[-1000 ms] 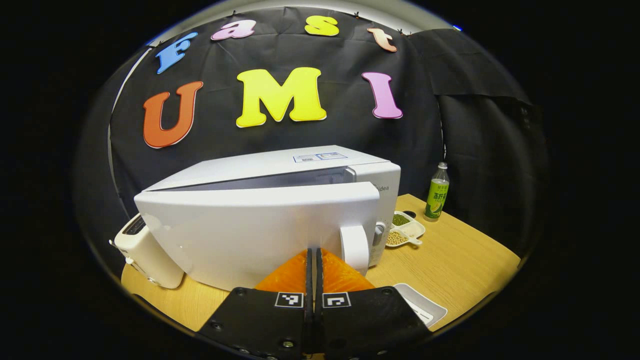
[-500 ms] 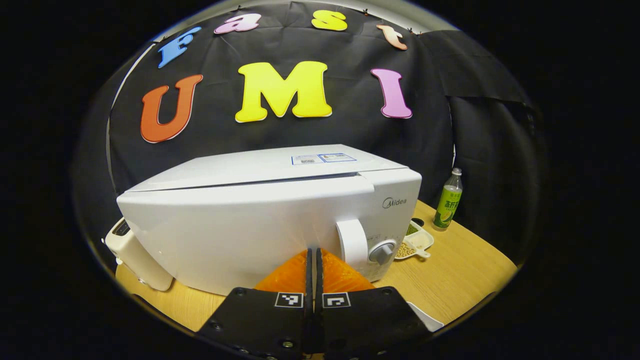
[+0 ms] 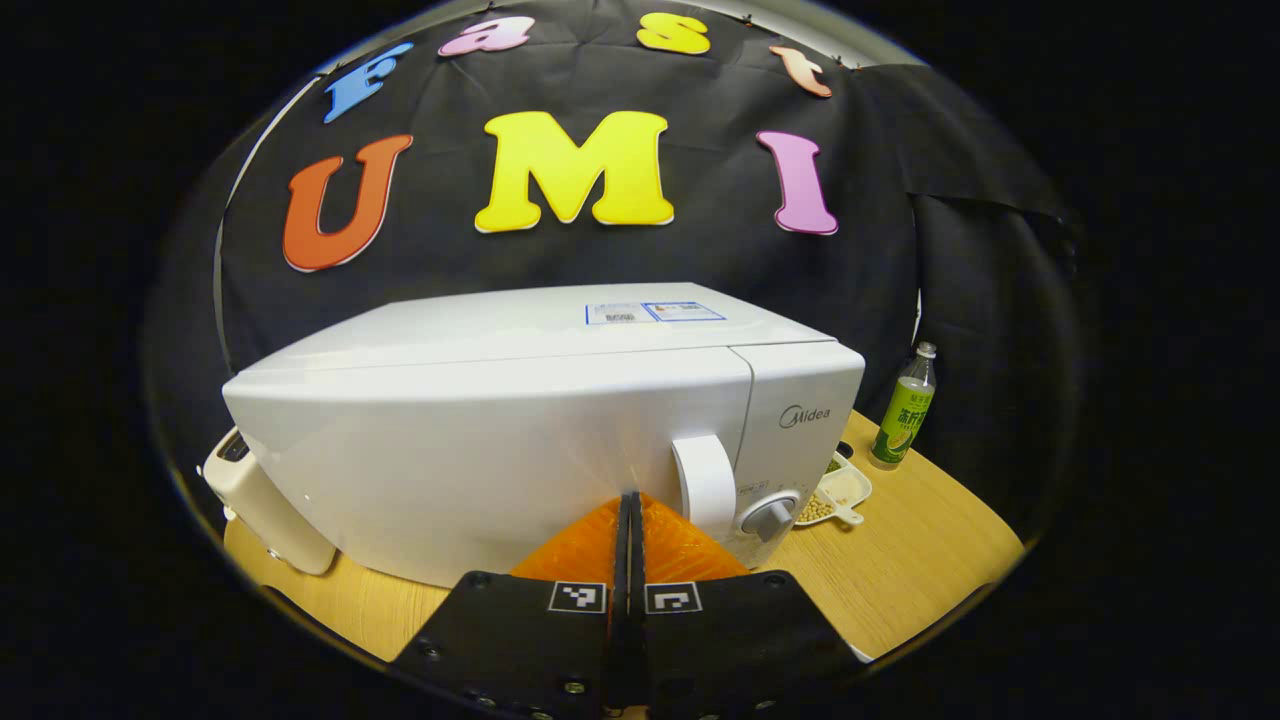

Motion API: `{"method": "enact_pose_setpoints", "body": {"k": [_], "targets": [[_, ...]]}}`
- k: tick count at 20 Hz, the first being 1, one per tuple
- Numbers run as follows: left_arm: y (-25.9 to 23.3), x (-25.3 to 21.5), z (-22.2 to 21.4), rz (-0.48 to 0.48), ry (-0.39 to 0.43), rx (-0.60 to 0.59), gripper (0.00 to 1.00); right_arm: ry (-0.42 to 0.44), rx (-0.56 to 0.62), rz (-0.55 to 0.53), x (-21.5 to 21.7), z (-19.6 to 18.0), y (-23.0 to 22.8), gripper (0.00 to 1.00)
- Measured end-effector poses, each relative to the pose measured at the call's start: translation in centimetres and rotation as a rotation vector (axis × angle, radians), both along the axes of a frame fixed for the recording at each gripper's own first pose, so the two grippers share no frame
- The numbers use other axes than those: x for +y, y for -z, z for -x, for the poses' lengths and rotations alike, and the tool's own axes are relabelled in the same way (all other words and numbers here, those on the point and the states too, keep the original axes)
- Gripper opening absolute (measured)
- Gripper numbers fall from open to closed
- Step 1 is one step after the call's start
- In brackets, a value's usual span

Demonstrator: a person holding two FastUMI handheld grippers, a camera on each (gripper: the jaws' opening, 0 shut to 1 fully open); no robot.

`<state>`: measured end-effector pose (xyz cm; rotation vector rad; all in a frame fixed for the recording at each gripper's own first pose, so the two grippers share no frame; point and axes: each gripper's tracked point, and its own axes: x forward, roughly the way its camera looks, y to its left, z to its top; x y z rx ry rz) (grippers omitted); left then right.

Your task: Open the microwave oven with the left hand, put the food in, and close the microwave oven.

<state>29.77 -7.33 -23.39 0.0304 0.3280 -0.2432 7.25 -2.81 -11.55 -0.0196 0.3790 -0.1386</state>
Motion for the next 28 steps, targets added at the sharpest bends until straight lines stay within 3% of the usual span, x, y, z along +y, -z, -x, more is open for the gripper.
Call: {"method": "enact_pose_setpoints", "body": {"k": [1, 7, 12, 15, 16, 17, 20, 21, 22, 24, 25, 26, 28], "targets": [[0.3, 0.1, 0.1, -0.009, 0.000, 0.013, 0.00, -0.007, -0.008, 0.002, 0.4, 0.0, -0.3, 0.99], [-1.5, 0.7, 1.6, 0.025, -0.043, 0.004, 0.00, -0.058, -0.018, 0.003, 2.4, -1.0, -0.9, 0.99], [-5.5, 3.0, 3.6, -0.015, -0.067, -0.085, 0.00, -0.098, -0.041, 0.006, 4.0, -1.8, -1.7, 0.99], [-6.6, 3.5, 4.8, -0.034, -0.058, -0.110, 0.96, -0.115, -0.044, 0.006, 4.8, -1.8, -1.8, 0.99], [-6.6, 3.4, 4.9, -0.044, -0.058, -0.111, 0.96, -0.121, -0.044, 0.008, 4.9, -1.8, -1.8, 0.99], [-6.8, 3.3, 5.2, -0.044, -0.055, -0.112, 0.96, -0.124, -0.044, 0.010, 5.1, -1.8, -1.9, 0.92], [-7.9, 3.1, 6.2, -0.041, -0.043, -0.130, 0.97, -0.135, -0.056, 0.012, 5.7, -1.9, -2.3, 0.92], [-8.3, 3.0, 6.6, -0.039, -0.036, -0.135, 0.97, -0.139, -0.062, 0.013, 6.0, -2.0, -2.5, 0.99], [-8.6, 3.1, 6.8, -0.038, -0.036, -0.139, 0.97, -0.142, -0.066, 0.014, 6.2, -2.0, -2.6, 0.92], [-9.6, 3.6, 7.6, -0.031, -0.040, -0.148, 0.96, -0.146, -0.078, 0.022, 6.5, -2.0, -3.0, 0.92], [-10.1, 4.1, 8.2, -0.029, -0.046, -0.152, 0.96, -0.148, -0.084, 0.023, 6.7, -1.9, -3.2, 0.92], [-10.7, 4.5, 8.8, -0.026, -0.051, -0.159, 0.96, -0.149, -0.089, 0.025, 6.8, -2.0, -3.2, 0.99], [-12.0, 5.6, 9.9, -0.026, -0.062, -0.171, 0.97, -0.150, -0.100, 0.027, 7.1, -2.2, -3.4, 0.99]]}}
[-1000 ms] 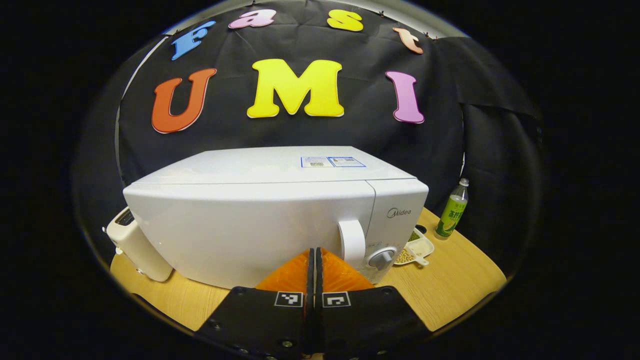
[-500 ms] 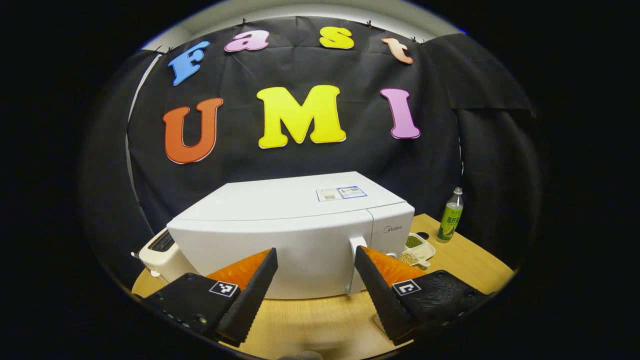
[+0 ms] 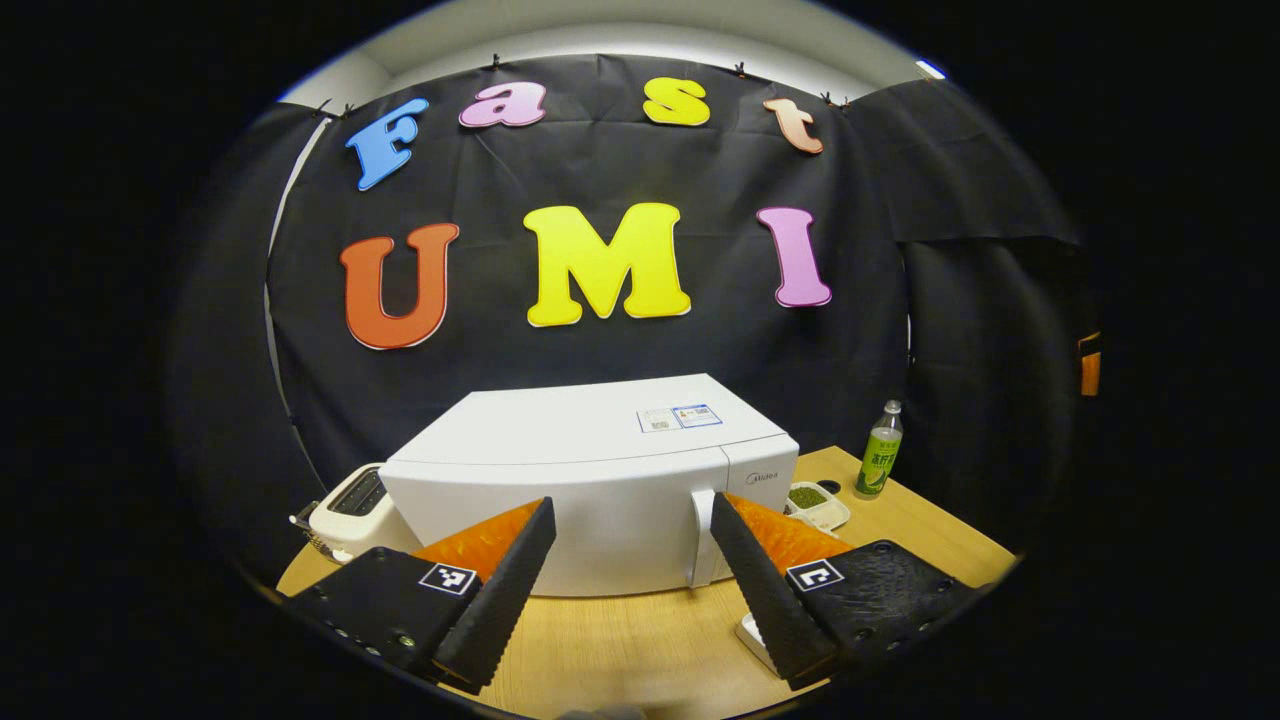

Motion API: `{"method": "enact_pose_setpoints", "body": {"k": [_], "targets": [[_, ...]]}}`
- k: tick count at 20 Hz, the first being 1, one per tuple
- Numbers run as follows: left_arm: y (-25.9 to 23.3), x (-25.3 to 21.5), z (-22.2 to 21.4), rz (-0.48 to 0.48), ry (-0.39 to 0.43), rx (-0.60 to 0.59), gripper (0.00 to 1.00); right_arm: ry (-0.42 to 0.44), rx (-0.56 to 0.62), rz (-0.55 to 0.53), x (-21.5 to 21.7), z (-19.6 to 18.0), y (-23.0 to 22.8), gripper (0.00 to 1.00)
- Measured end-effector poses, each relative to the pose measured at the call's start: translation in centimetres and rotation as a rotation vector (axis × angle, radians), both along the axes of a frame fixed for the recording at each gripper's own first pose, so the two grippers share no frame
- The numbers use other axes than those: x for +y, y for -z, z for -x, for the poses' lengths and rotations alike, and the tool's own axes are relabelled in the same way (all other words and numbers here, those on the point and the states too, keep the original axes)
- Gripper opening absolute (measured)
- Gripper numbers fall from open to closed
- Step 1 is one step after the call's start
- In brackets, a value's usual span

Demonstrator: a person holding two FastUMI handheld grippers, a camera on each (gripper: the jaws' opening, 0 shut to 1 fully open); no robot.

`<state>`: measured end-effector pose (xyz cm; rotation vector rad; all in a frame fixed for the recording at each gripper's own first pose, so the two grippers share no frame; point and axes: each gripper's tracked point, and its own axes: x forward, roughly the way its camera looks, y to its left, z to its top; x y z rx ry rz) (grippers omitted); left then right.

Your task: Open the microwave oven with the left hand, put the food in, and close the microwave oven.

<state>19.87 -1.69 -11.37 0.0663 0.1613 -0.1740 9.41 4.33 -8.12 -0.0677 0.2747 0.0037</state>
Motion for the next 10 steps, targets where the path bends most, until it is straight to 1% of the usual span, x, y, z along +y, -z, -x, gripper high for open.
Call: {"method": "enact_pose_setpoints", "body": {"k": [6, 10], "targets": [[-3.6, 5.1, 4.7, 0.002, -0.046, -0.044, 0.97, -0.001, -0.026, -0.030, 1.2, -0.5, -0.3, 0.99], [-4.4, 8.8, 8.2, -0.006, -0.102, -0.057, 0.96, 0.003, -0.048, -0.053, 2.1, -0.7, -0.4, 0.99]]}}
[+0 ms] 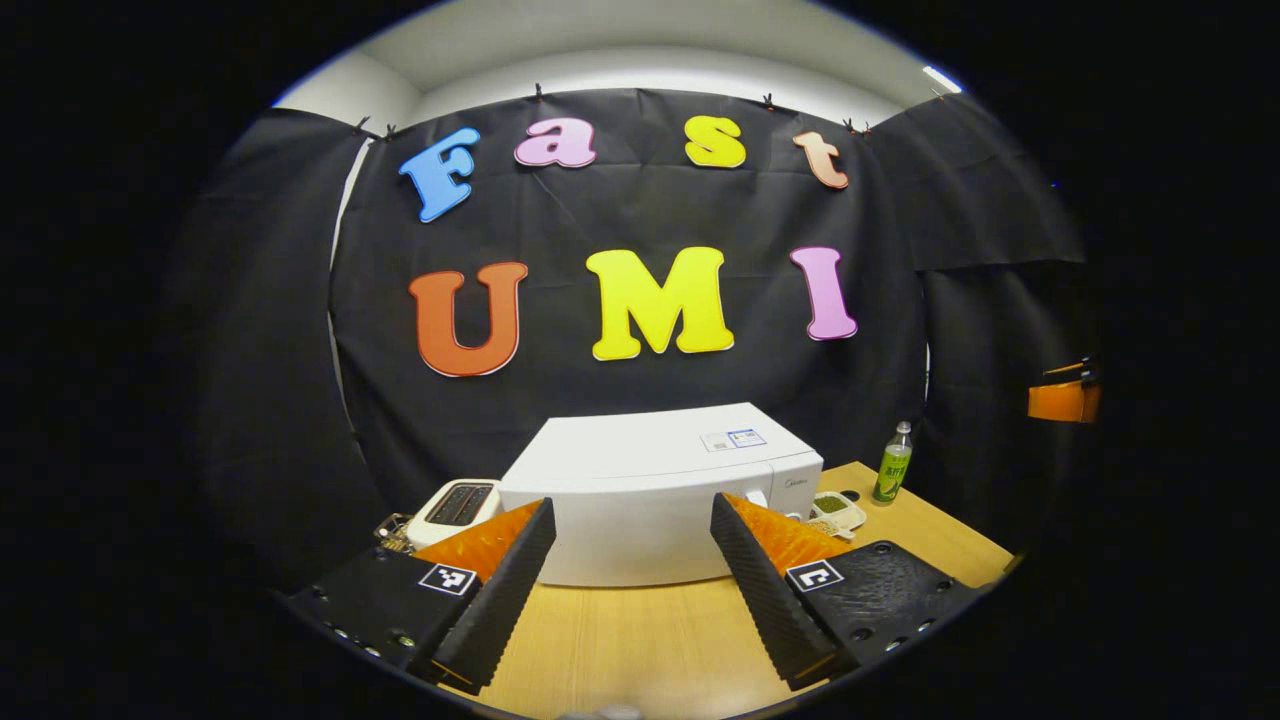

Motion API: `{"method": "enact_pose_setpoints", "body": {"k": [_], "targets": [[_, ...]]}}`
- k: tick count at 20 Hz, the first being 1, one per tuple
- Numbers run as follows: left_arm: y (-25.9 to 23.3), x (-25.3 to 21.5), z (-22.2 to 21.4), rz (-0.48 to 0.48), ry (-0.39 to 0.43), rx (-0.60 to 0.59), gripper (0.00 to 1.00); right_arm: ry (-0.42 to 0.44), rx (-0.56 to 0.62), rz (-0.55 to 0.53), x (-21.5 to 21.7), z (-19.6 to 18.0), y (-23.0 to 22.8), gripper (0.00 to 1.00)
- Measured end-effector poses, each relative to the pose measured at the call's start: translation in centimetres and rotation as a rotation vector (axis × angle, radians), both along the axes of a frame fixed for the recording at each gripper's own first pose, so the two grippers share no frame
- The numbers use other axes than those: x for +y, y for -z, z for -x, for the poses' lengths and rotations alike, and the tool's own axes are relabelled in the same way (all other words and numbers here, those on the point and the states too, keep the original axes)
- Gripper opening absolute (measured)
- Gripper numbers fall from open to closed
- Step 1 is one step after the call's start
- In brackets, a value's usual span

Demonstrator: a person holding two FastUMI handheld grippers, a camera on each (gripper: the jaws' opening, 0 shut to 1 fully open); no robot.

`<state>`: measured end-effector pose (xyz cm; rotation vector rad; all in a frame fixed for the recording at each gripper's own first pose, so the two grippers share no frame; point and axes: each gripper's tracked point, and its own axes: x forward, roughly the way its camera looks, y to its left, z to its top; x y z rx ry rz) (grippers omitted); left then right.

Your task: Open the microwave oven with the left hand, put the food in, and close the microwave oven.

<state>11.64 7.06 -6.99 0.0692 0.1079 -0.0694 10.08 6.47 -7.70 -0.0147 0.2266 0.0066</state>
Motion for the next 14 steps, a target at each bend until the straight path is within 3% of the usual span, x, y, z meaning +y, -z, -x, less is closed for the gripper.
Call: {"method": "enact_pose_setpoints", "body": {"k": [4, 14], "targets": [[0.0, 2.6, 2.6, 0.005, -0.042, 0.001, 0.97, -0.001, -0.018, -0.004, 1.1, 0.1, 0.0, 0.99], [-0.3, 5.2, 4.5, 0.029, -0.045, 0.014, 0.97, -0.041, -0.035, 0.010, 5.4, -0.4, 0.2, 0.99]]}}
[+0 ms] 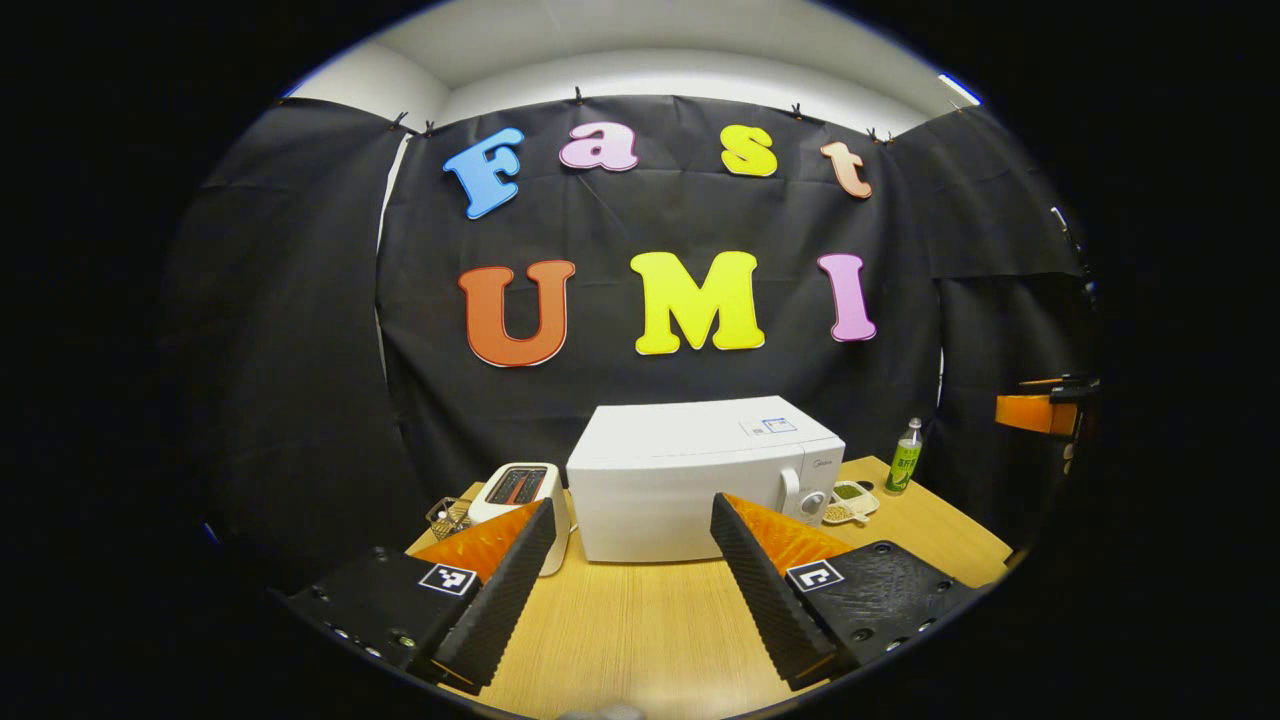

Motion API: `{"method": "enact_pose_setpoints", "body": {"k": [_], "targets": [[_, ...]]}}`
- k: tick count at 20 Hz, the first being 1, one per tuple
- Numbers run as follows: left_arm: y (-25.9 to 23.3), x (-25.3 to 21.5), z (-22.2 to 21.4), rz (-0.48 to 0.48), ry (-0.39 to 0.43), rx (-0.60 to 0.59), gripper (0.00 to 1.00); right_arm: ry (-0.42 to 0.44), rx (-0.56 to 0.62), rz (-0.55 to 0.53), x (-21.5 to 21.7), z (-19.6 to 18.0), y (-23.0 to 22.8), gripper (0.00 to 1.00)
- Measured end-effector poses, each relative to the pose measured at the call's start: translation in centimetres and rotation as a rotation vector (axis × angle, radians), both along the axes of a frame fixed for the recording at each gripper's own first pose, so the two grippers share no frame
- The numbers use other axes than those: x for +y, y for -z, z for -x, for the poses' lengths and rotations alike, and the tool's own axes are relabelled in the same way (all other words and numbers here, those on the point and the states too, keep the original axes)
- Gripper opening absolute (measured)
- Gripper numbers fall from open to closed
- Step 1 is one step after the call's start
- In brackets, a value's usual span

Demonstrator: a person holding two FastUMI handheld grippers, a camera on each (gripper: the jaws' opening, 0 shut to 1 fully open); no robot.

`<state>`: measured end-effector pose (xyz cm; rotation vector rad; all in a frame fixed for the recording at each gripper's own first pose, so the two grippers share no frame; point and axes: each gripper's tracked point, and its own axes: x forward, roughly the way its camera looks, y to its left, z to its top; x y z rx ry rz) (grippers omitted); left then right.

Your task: Open the microwave oven with the left hand, put the food in, and close the microwave oven.

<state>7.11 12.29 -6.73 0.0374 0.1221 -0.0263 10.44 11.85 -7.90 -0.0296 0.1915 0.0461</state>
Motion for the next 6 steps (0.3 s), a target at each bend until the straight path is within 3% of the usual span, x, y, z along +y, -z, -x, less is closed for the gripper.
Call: {"method": "enact_pose_setpoints", "body": {"k": [3, 4, 6], "targets": [[-0.2, 0.8, 0.1, 0.010, -0.007, -0.001, 0.97, -0.001, -0.002, 0.001, 0.5, -0.1, -0.1, 0.99], [-0.3, 1.0, 0.2, 0.015, -0.009, 0.000, 0.97, -0.001, -0.001, 0.001, 0.6, -0.1, -0.1, 0.92], [-0.3, 1.4, 0.2, 0.025, -0.013, 0.000, 0.96, -0.003, 0.002, -0.002, 1.0, -0.1, -0.1, 0.92]]}}
